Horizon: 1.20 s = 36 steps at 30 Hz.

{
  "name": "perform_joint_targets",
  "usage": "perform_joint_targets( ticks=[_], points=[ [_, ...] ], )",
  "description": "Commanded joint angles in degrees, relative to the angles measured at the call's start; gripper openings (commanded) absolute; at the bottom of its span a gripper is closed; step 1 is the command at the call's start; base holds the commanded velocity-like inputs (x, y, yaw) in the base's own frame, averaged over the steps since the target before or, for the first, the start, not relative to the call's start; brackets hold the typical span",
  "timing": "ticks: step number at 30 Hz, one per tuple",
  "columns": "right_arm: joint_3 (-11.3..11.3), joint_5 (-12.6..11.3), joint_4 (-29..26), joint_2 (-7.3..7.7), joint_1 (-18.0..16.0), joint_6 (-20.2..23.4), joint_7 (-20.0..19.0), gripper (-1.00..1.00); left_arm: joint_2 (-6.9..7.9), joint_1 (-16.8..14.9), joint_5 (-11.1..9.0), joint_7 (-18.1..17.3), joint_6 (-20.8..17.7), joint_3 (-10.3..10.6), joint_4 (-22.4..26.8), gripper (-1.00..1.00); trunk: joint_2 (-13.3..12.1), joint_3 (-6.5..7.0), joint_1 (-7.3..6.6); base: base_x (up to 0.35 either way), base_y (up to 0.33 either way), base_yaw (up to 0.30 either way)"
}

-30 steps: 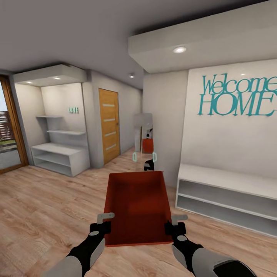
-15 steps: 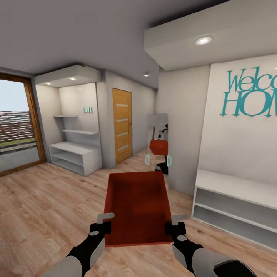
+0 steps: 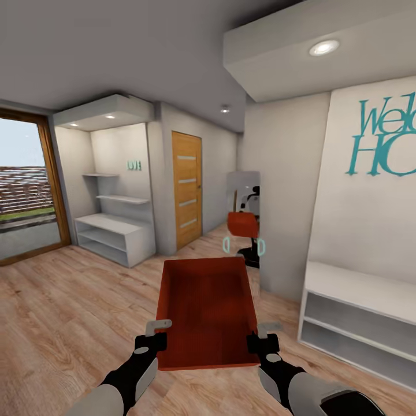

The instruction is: Move the two storage containers from the living room to the garage. In the garage, place one container on the floor and stack the other container on top of it (either order is fine).

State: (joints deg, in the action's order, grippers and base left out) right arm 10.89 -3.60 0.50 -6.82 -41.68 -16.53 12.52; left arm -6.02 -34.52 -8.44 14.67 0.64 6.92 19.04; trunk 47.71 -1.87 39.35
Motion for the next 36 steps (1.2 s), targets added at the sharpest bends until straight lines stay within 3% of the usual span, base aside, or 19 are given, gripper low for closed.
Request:
perform_joint_targets(
  ticks=[1,36],
  points=[
    [-2.7,1.2,-0.1,-0.04,-0.1,-5.8,-1.3,-1.00,2.95,0.0,-0.4,1.4,0.1,-0.6,-0.1,-1.00,0.1,-0.10,0.05,0.322,0.000,0.233],
    [-2.7,1.2,-0.1,-0.04,-0.1,-5.8,-1.3,-1.00,2.95,0.0,-0.4,1.4,0.1,-0.6,-0.1,-1.00,0.1,-0.10,0.05,0.322,0.000,0.279]
  ],
)
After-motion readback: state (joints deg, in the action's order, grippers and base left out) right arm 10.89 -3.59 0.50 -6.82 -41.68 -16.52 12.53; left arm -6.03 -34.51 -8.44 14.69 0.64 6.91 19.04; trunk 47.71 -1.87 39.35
